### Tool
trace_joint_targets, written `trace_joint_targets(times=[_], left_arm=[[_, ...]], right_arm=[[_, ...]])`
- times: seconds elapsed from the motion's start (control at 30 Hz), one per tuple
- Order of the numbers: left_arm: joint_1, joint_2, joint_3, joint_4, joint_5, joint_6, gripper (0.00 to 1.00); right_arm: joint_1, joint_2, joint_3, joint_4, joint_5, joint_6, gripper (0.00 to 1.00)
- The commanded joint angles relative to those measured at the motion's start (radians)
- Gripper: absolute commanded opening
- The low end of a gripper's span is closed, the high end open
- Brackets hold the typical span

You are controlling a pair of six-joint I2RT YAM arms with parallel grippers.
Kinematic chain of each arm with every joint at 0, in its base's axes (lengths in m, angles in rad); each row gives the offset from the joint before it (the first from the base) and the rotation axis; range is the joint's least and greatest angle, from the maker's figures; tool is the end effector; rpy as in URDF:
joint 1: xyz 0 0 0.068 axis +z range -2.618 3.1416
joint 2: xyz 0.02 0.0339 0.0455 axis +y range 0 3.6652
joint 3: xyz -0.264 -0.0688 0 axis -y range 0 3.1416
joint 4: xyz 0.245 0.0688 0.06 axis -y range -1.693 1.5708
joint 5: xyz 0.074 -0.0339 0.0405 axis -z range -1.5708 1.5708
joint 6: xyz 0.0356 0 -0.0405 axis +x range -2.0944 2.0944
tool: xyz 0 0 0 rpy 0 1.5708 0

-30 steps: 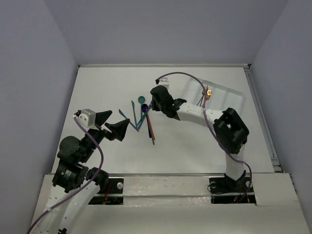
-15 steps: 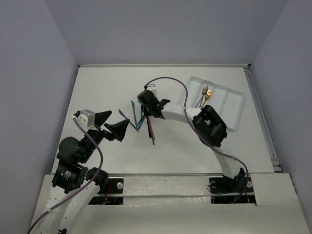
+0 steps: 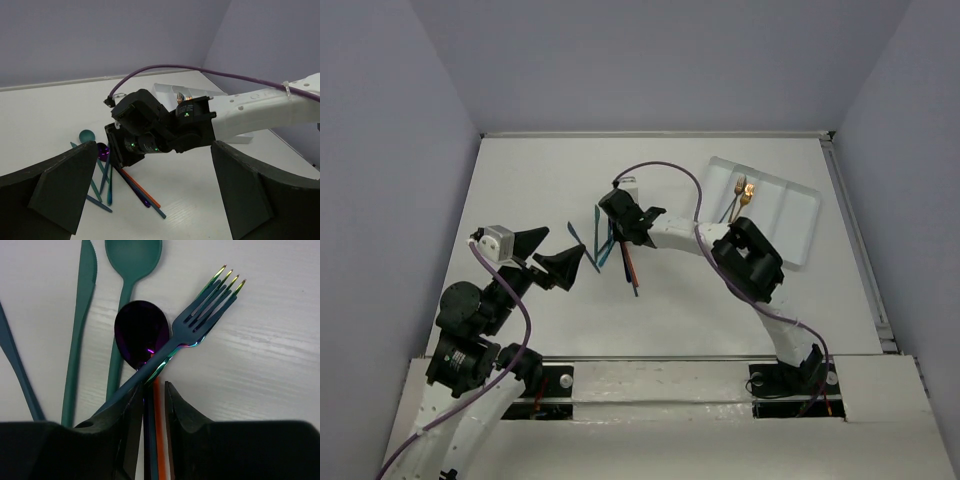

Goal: Sort the eating utensils into containers

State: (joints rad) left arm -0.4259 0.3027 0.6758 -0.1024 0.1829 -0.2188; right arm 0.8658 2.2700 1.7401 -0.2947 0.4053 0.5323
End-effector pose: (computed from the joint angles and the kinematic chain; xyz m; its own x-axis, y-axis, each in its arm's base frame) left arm 0.0696 -0.0387 0.3665 0.1149 -0.2865 -0.9512 0.6052 0.7795 -0.1617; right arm 0.3374 0.3748 0.1651 -0.6772 -0.0762 -0.7319 -0.2121 0.9726 0.0951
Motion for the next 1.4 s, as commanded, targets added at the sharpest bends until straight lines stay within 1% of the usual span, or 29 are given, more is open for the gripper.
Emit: trace_joint_targets(times=[0.0,0.07,0.17,0.27,0.37,0.4,0.47,0.6,0.67,0.83,0.9,0.97,1.07,1.17,1.37], left_arm=[[-0.005,-0.011,0.031,0.038,0.009,0.001,0.99],[-0.005,-0.011,0.031,0.038,0.009,0.001,0.99],[-0.005,-0.013,0.031,0.041,0.010,-0.001,0.99],[-0.005,-0.010,0.030,0.038,0.009,-0.001,0.99],[-0.005,-0.010,0.030,0.041,0.013,-0.001,0.99],[-0.005,-0.008,0.030,0.044,0.013,-0.001,0.99],[-0.005,-0.007,0.030,0.044,0.015,-0.001,0.99],[-0.005,-0.005,0.030,0.046,0.020,-0.002,0.99],[-0.005,-0.008,0.030,0.046,0.020,-0.002,0.99],[-0.005,-0.010,0.030,0.043,0.017,-0.001,0.99],[-0.005,-0.011,0.030,0.043,0.017,0.001,0.99],[-0.005,-0.013,0.030,0.043,0.017,0.001,0.99],[-0.005,-0.014,0.030,0.041,0.015,-0.001,0.99],[-0.005,-0.014,0.030,0.040,0.012,-0.001,0.99],[-0.005,-0.014,0.030,0.041,0.013,-0.001,0.99]], right_arm=[[0.027,-0.067,-0.074,-0.012,0.013,-0.003,0.29],[0.027,-0.115,-0.129,0.002,0.010,-0.009,0.29],[0.027,-0.164,-0.169,0.009,-0.022,-0.023,0.29],[0.039,-0.196,-0.212,-0.014,-0.039,-0.032,0.32],[0.058,-0.246,-0.275,-0.001,-0.077,-0.044,0.41],[0.058,-0.260,-0.302,0.006,-0.086,-0.048,0.46],[0.058,-0.286,-0.324,0.009,-0.097,-0.052,0.49],[0.058,-0.322,-0.333,-0.003,-0.088,-0.058,0.49],[0.058,-0.310,-0.301,-0.014,-0.092,-0.061,0.49],[0.068,-0.256,-0.225,-0.020,-0.080,-0.061,0.49],[0.068,-0.208,-0.192,-0.035,-0.036,-0.060,0.49],[0.068,-0.152,-0.122,-0.076,-0.019,-0.054,0.48],[0.068,-0.112,-0.064,-0.098,-0.013,-0.048,0.46],[0.068,-0.075,-0.030,-0.124,0.027,-0.037,0.43],[0.068,-0.055,-0.021,-0.133,0.040,-0.038,0.36]])
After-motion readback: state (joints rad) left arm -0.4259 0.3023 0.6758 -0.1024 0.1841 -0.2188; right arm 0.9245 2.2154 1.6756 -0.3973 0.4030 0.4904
